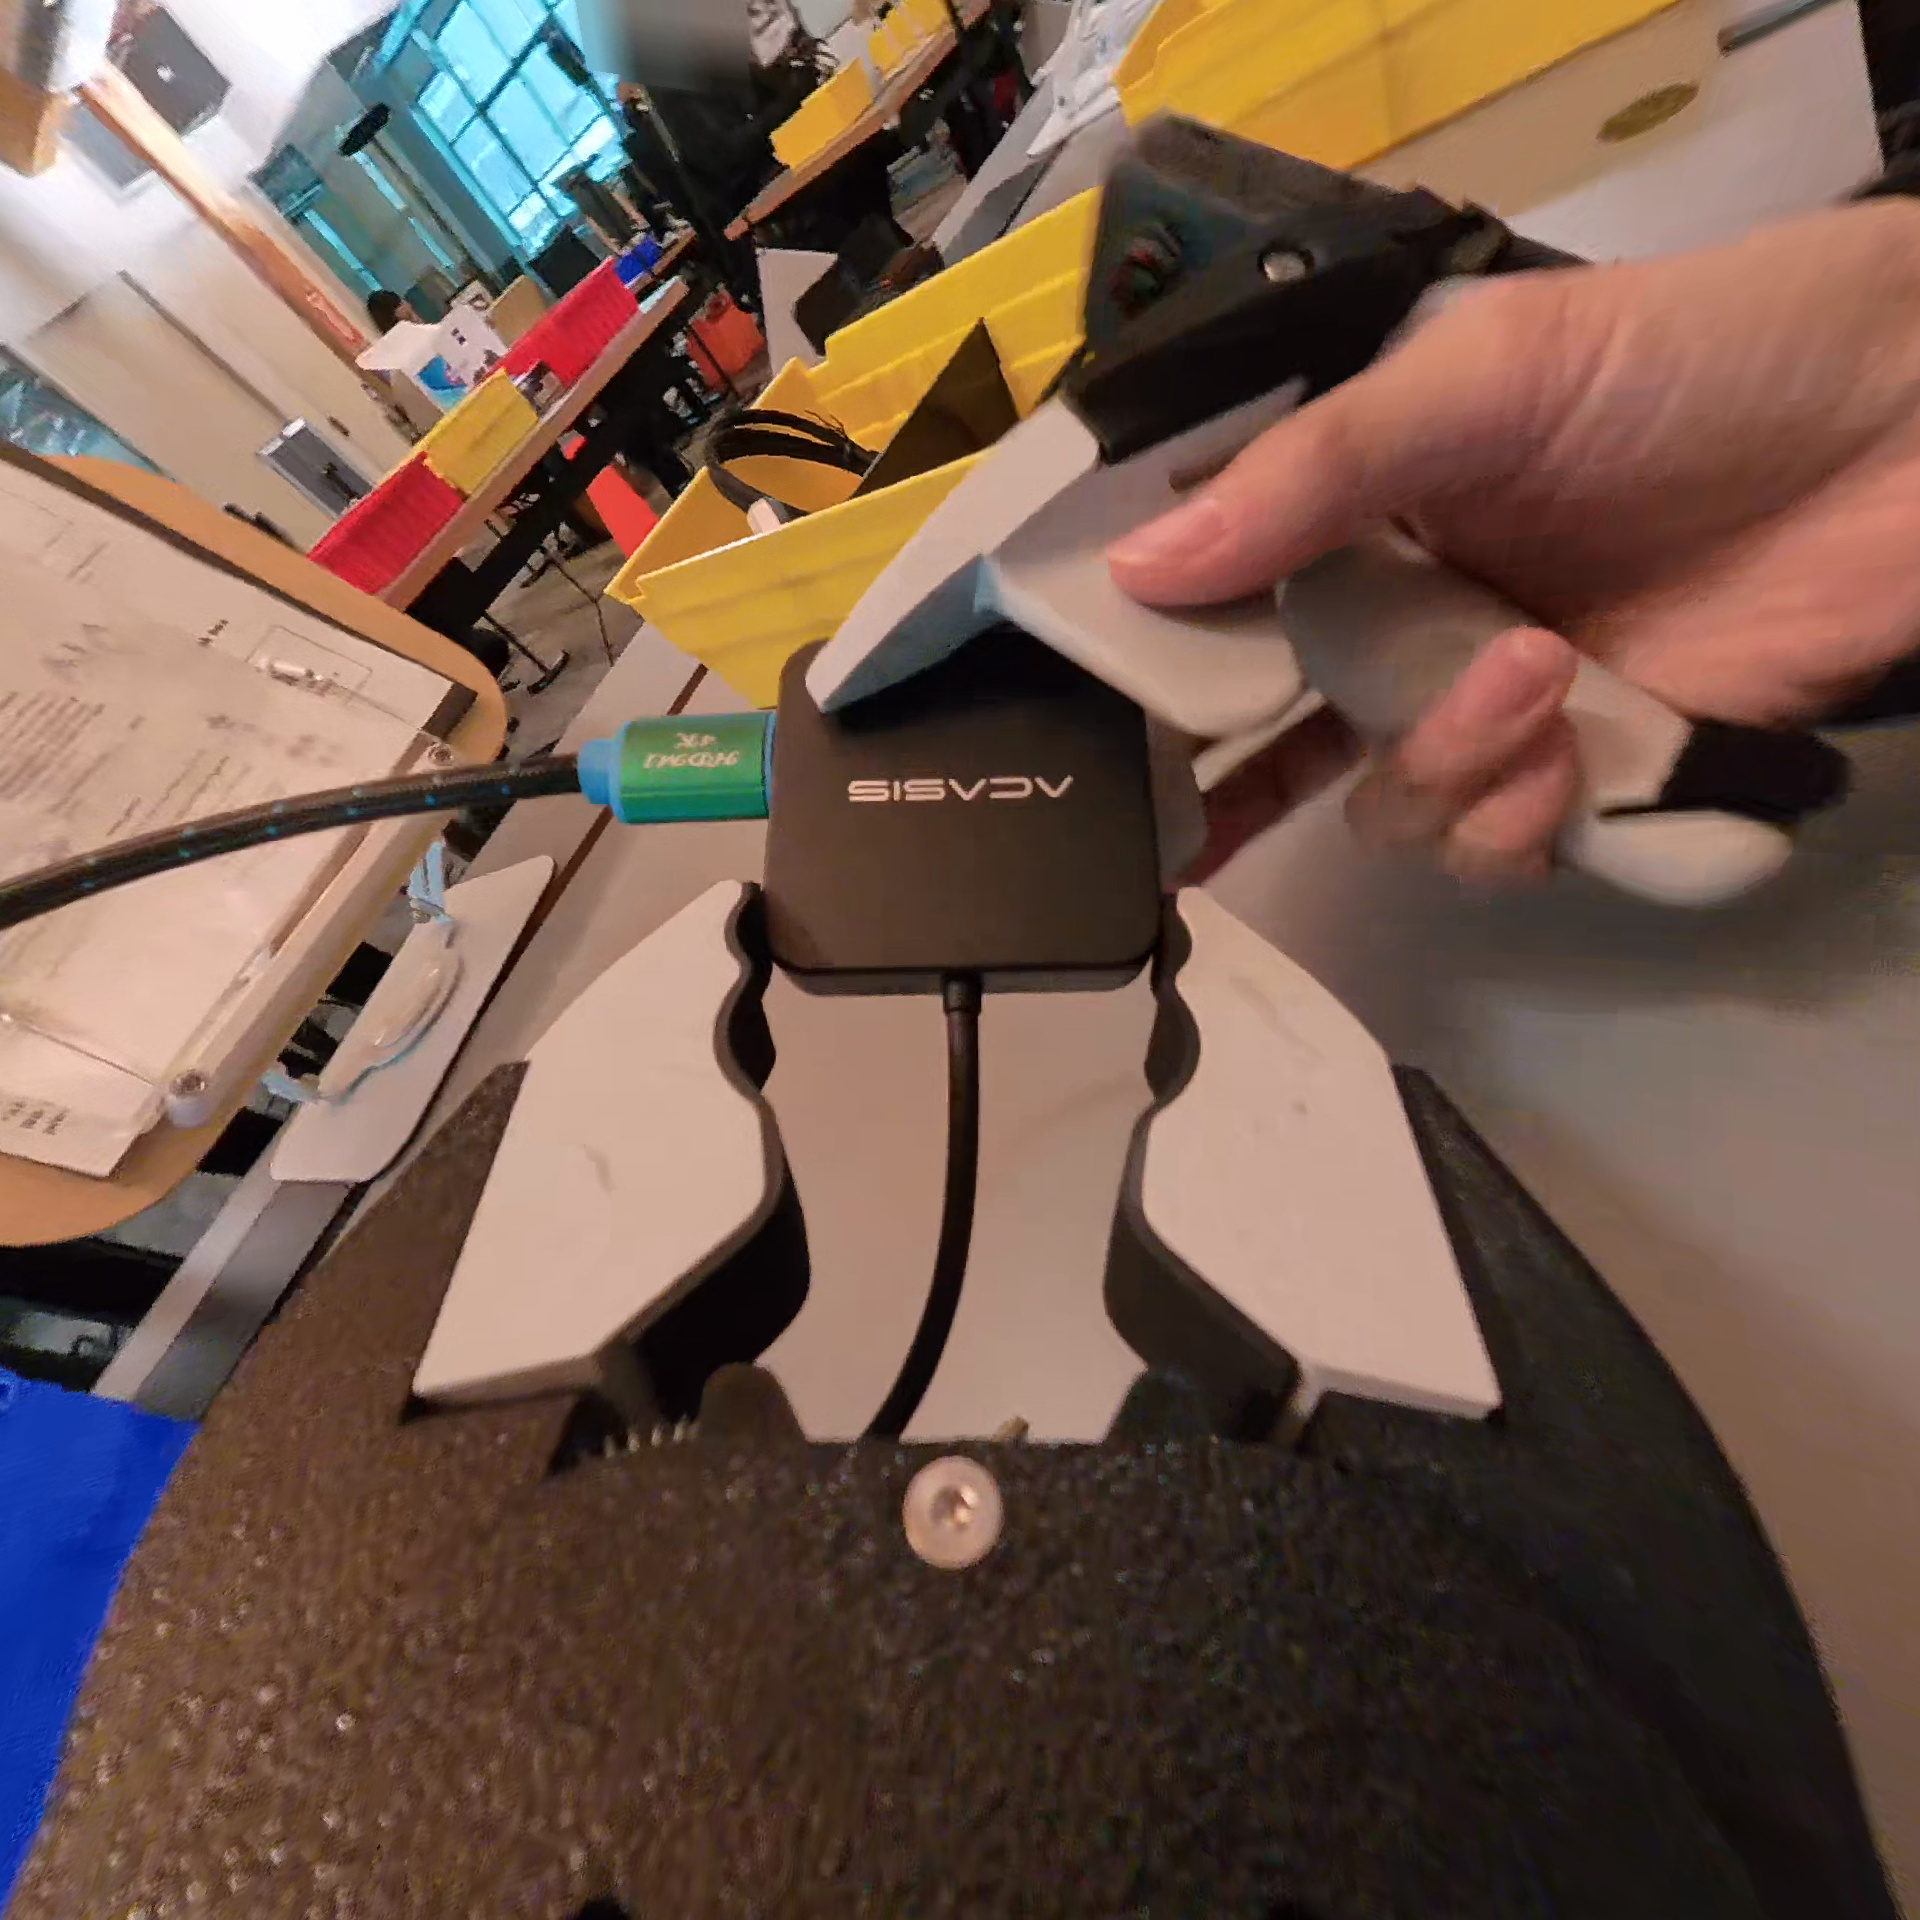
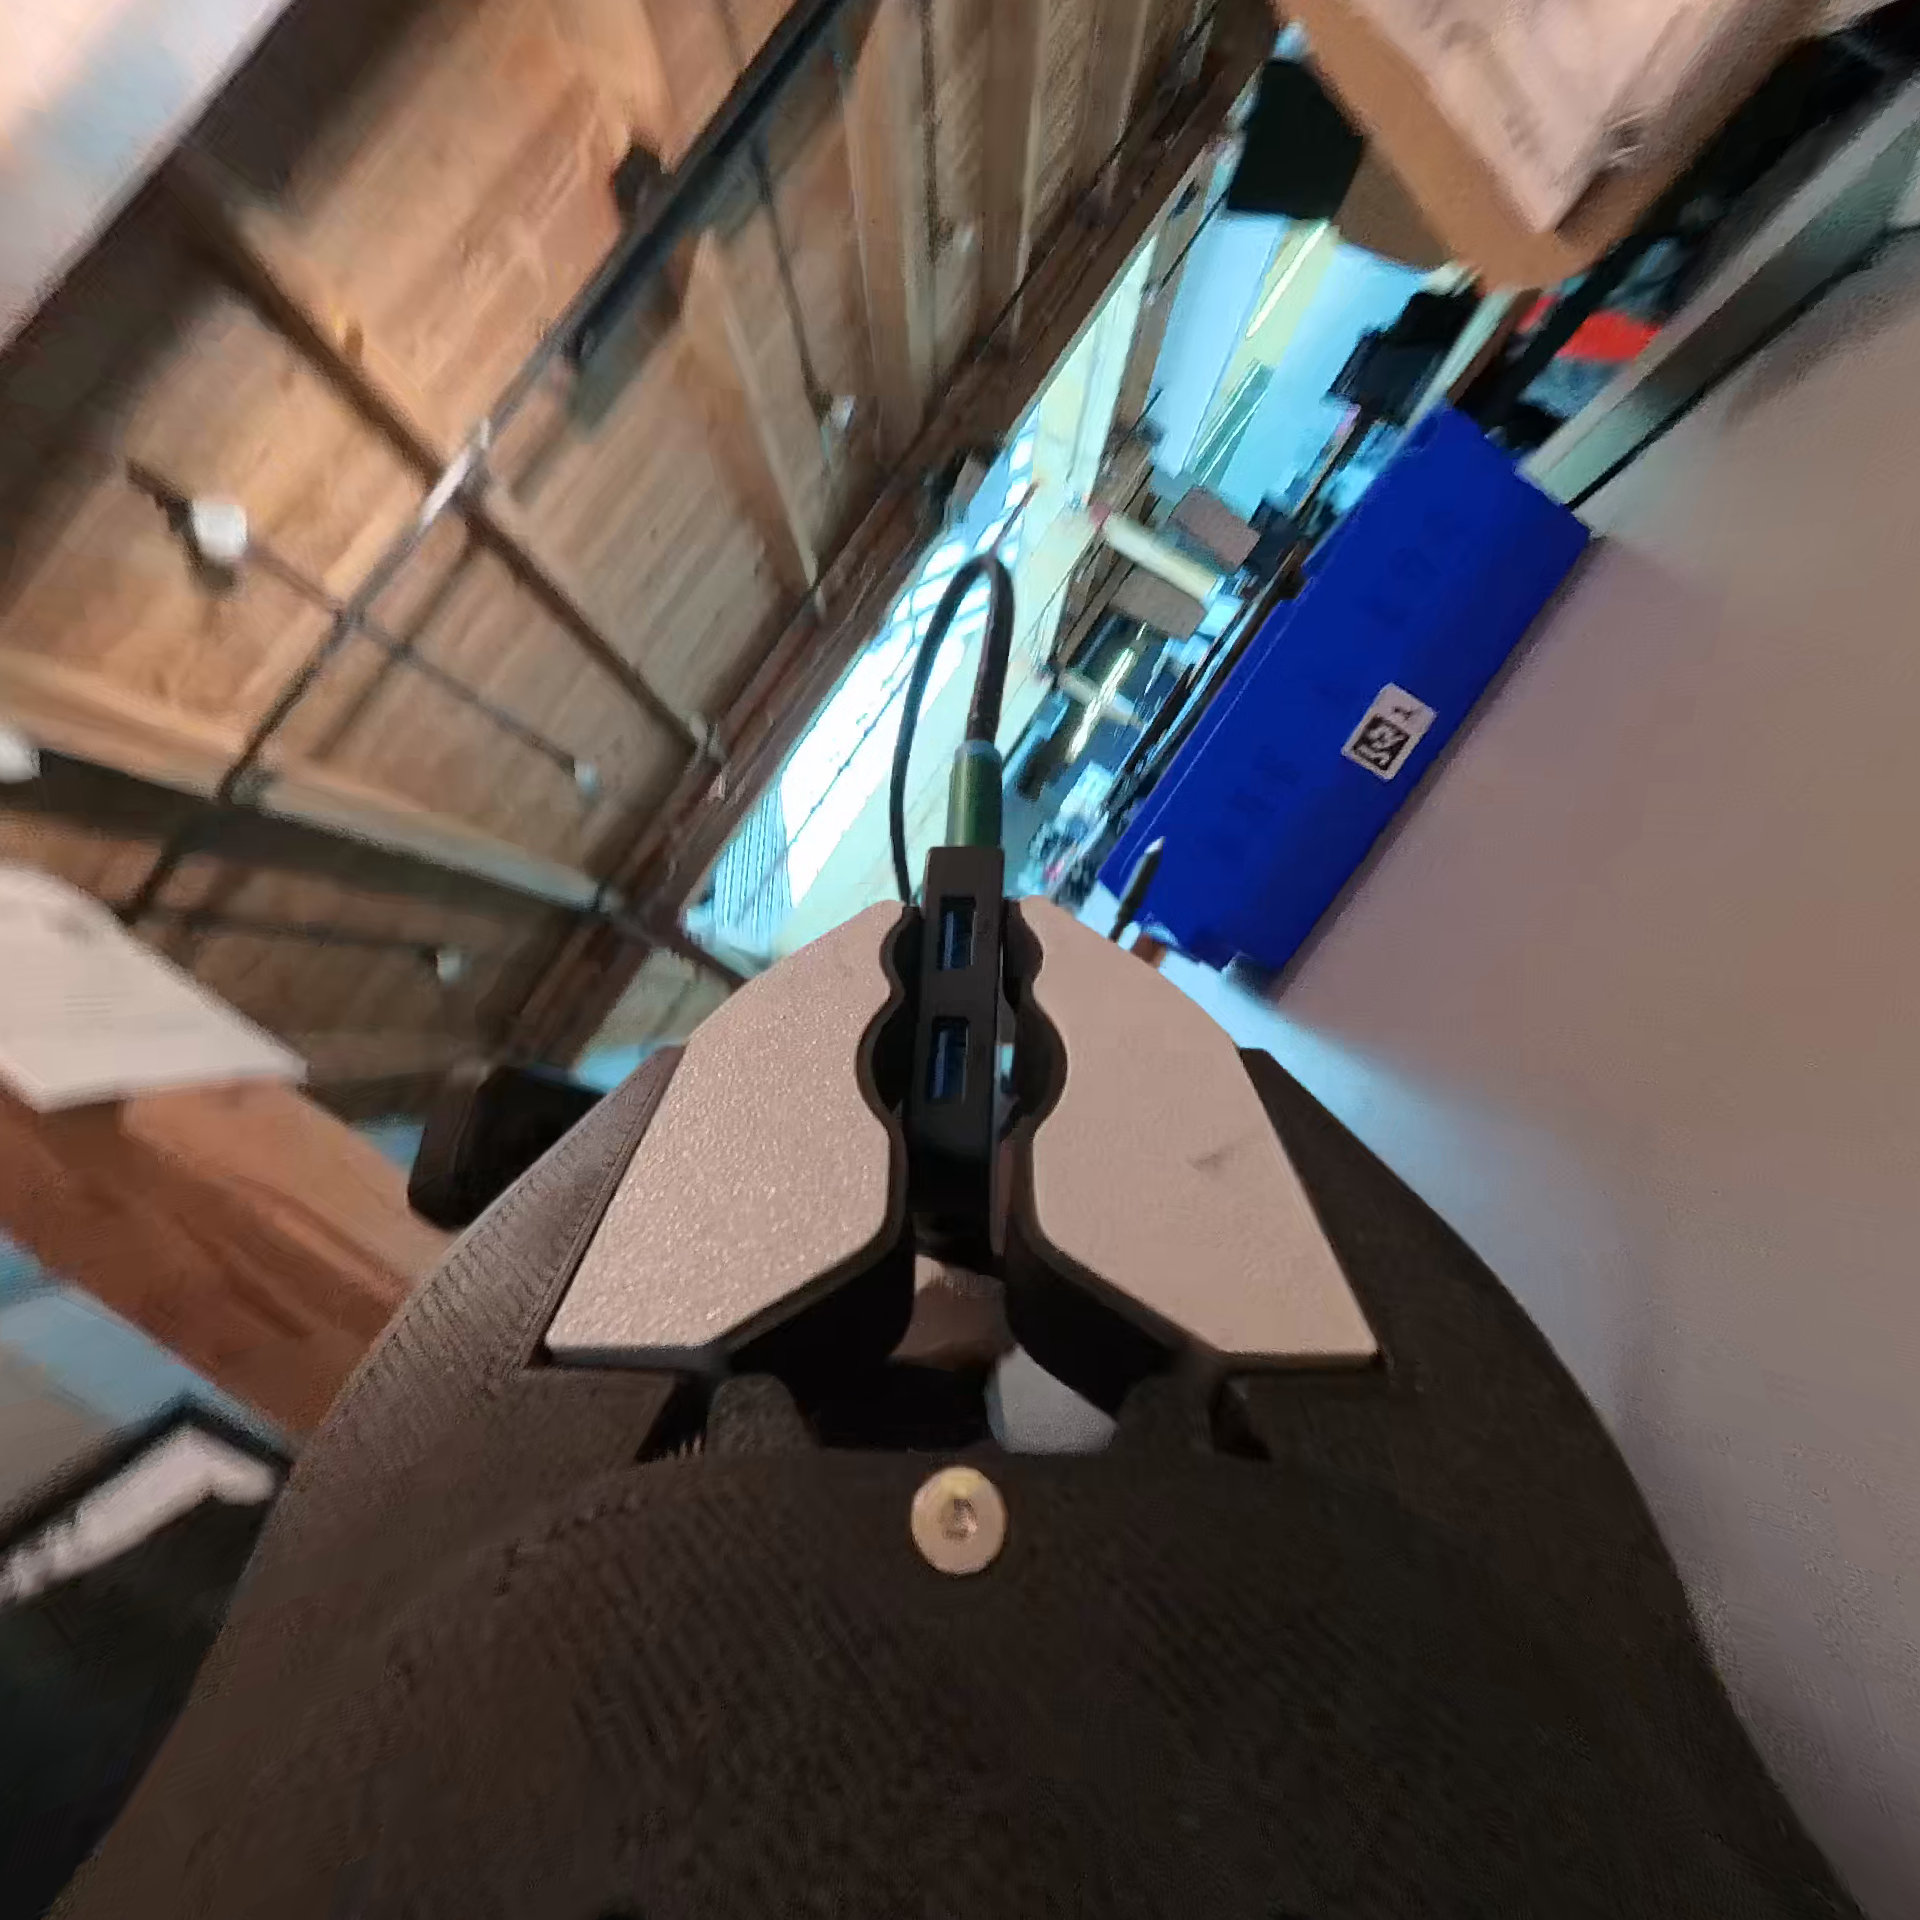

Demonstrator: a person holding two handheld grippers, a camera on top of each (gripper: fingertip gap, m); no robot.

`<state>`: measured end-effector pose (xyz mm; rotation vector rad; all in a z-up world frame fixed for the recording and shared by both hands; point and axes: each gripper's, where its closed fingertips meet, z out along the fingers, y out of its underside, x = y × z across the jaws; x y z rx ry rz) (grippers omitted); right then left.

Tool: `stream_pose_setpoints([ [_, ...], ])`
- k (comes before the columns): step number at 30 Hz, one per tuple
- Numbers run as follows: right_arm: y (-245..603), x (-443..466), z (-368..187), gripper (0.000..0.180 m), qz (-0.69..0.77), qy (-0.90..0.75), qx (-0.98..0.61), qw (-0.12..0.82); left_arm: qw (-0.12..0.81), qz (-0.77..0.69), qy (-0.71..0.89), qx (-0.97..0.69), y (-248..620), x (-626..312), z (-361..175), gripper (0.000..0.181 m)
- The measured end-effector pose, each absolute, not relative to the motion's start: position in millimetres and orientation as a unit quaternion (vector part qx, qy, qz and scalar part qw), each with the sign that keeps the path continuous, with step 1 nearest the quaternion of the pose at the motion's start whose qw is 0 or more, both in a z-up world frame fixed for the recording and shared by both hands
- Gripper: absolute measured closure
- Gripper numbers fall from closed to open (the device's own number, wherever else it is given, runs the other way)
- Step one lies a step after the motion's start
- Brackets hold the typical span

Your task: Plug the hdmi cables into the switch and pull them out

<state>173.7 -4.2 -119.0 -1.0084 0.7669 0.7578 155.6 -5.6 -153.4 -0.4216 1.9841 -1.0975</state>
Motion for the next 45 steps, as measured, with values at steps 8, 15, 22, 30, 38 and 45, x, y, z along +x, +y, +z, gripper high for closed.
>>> stream_pose_setpoints([
  [8,-14.2,126.5,-123.7,0.092,0.067,-0.019,-0.725,0.685,0.293,-0.465,0.833,-0.066,9.3,120.0,-160.4,0.110],
  [15,2.3,105.1,-140.8,0.094,-0.108,-0.157,-0.764,0.616,0.265,-0.456,0.849,-0.041,16.0,107.5,-163.7,0.110],
  [22,12.4,109.3,-154.0,0.111,-0.175,-0.181,-0.781,0.572,0.280,-0.425,0.860,-0.033,21.7,108.8,-169.1,0.110],
  [30,12.3,125.3,-131.9,0.112,-0.334,-0.186,-0.740,0.553,0.366,-0.470,0.801,-0.068,37.4,121.5,-135.5,0.108],
  [38,-17.5,157.1,-76.5,0.112,-0.538,-0.086,-0.636,0.546,0.106,-0.725,0.593,-0.335,40.6,142.4,-91.8,0.105],
  [45,-0.6,144.4,-89.1,0.112,-0.518,-0.089,-0.628,0.575,-0.280,-0.790,0.462,-0.292,-14.9,116.6,-98.4,0.148],
])
